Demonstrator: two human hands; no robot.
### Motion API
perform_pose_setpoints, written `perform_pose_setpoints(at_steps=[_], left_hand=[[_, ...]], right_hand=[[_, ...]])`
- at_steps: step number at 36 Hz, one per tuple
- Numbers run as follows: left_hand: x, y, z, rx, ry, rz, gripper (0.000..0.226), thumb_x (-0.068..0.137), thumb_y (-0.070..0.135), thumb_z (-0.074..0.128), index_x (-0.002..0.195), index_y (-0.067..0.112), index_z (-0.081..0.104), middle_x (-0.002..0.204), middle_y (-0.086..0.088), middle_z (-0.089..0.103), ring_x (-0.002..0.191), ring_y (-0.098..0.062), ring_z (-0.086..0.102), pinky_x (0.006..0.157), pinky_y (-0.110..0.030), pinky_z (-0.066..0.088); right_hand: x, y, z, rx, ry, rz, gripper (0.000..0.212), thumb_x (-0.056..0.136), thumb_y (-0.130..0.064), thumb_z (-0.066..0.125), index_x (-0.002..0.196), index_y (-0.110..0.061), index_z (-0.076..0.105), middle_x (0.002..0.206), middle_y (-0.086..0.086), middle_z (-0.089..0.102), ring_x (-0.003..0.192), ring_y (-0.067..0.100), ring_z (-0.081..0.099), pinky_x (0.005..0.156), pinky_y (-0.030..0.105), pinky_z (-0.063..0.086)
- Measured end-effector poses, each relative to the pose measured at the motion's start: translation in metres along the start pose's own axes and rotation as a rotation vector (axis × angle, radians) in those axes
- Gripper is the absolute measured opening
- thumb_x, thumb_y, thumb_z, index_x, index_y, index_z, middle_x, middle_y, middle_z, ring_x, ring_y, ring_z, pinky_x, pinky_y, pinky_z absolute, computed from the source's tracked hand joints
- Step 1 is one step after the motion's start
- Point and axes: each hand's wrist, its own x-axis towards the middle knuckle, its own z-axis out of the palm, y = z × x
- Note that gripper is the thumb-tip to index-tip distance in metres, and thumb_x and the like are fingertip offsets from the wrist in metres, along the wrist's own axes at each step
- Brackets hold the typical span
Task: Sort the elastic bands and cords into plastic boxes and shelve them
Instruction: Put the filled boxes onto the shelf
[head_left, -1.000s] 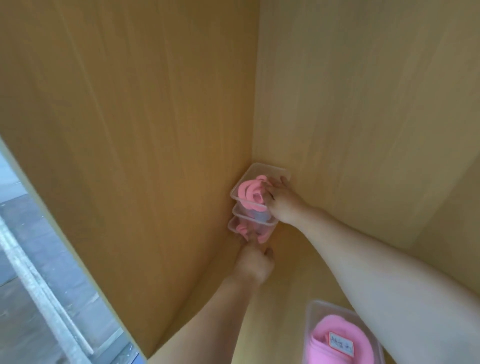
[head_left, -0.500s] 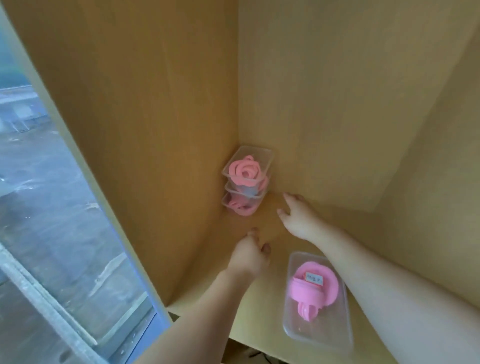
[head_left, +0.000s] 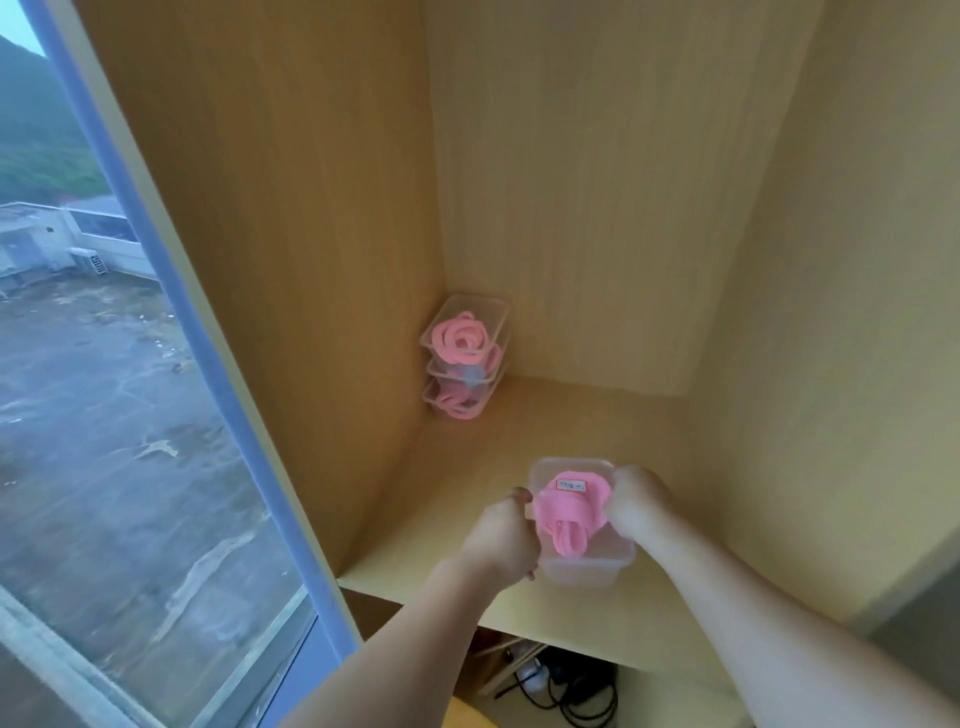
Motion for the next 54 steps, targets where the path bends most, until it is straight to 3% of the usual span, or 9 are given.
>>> perform_pose_setpoints(at_steps=[7,12,16,20,27,33,39,43,54], left_hand=[[0.013,0.044,-0.058,0.079,0.246,0.19,0.043,0.093,0.004,0.041,0.135,0.011,0.046,0.115,-0.015,0.064,0.099,-0.033,0.065,0.085,-0.04,0.054],[0.038,0.08,-0.113,0.089,0.421,0.226,0.041,0.094,0.004,0.046,0.134,0.012,0.05,0.118,-0.012,0.063,0.097,-0.029,0.065,0.081,-0.036,0.056],[0.069,0.095,-0.149,-0.028,0.575,0.235,0.024,0.097,0.01,0.043,0.112,0.024,0.056,0.09,0.002,0.062,0.066,-0.01,0.056,0.052,-0.024,0.049],[0.103,0.09,-0.168,0.003,0.694,0.222,0.027,0.099,0.011,0.037,0.112,0.012,0.061,0.103,-0.012,0.066,0.086,-0.028,0.062,0.077,-0.031,0.049],[0.135,0.069,-0.165,-0.038,0.819,0.245,0.017,0.102,0.012,0.041,0.092,0.007,0.054,0.092,-0.02,0.063,0.085,-0.034,0.06,0.065,-0.029,0.033],[0.137,0.062,-0.144,-0.055,0.738,0.278,0.037,0.098,0.005,0.041,0.135,0.002,0.042,0.126,-0.021,0.053,0.096,-0.028,0.06,0.073,-0.019,0.037],[0.128,0.061,-0.135,-0.055,0.631,0.285,0.048,0.096,0.002,0.042,0.144,0.004,0.036,0.129,-0.012,0.051,0.109,-0.014,0.055,0.093,-0.028,0.042],[0.112,0.059,-0.134,-0.073,0.582,0.26,0.054,0.099,0.011,0.046,0.15,0.011,0.027,0.143,-0.014,0.046,0.126,-0.019,0.05,0.102,-0.034,0.041],[0.025,0.035,-0.115,0.049,0.514,0.298,0.057,0.089,0.002,0.049,0.143,0.011,0.035,0.128,-0.009,0.056,0.114,-0.026,0.055,0.09,-0.03,0.045]], right_hand=[[0.023,-0.055,-0.043,0.32,0.162,-0.166,0.017,0.088,0.001,0.05,0.083,-0.01,0.063,0.083,0.01,0.06,0.077,0.023,0.052,0.061,0.026,0.034],[0.042,-0.107,-0.085,0.437,0.249,-0.314,0.02,0.087,-0.002,0.051,0.086,-0.008,0.07,0.08,0.007,0.064,0.075,0.023,0.057,0.061,0.027,0.04],[0.069,-0.145,-0.1,0.56,0.221,-0.404,0.018,0.087,-0.005,0.053,0.078,-0.001,0.068,0.07,0.007,0.061,0.066,0.02,0.054,0.054,0.026,0.036],[0.101,-0.17,-0.094,0.601,0.228,-0.461,0.03,0.086,-0.004,0.055,0.06,-0.017,0.06,0.057,-0.007,0.053,0.055,0.009,0.047,0.047,0.018,0.035],[0.132,-0.192,-0.074,0.596,0.218,-0.507,0.026,0.093,-0.008,0.057,0.114,0.0,0.068,0.118,0.019,0.067,0.109,0.03,0.063,0.086,0.027,0.045],[0.126,-0.184,-0.057,0.57,0.091,-0.681,0.035,0.101,-0.021,0.049,0.131,-0.007,0.058,0.133,0.013,0.059,0.113,0.018,0.056,0.083,0.013,0.035],[0.124,-0.185,-0.056,0.399,-0.014,-0.754,0.045,0.104,-0.029,0.039,0.147,-0.016,0.038,0.152,0.009,0.039,0.136,0.027,0.042,0.107,0.032,0.037],[0.118,-0.182,-0.055,0.38,0.023,-0.762,0.043,0.104,-0.026,0.041,0.145,-0.014,0.04,0.145,0.011,0.047,0.128,0.028,0.049,0.089,0.025,0.037],[0.087,-0.177,-0.058,0.355,0.042,-0.667,0.029,0.102,-0.016,0.042,0.127,-0.012,0.055,0.13,0.015,0.058,0.098,0.022,0.055,0.071,0.026,0.039]])
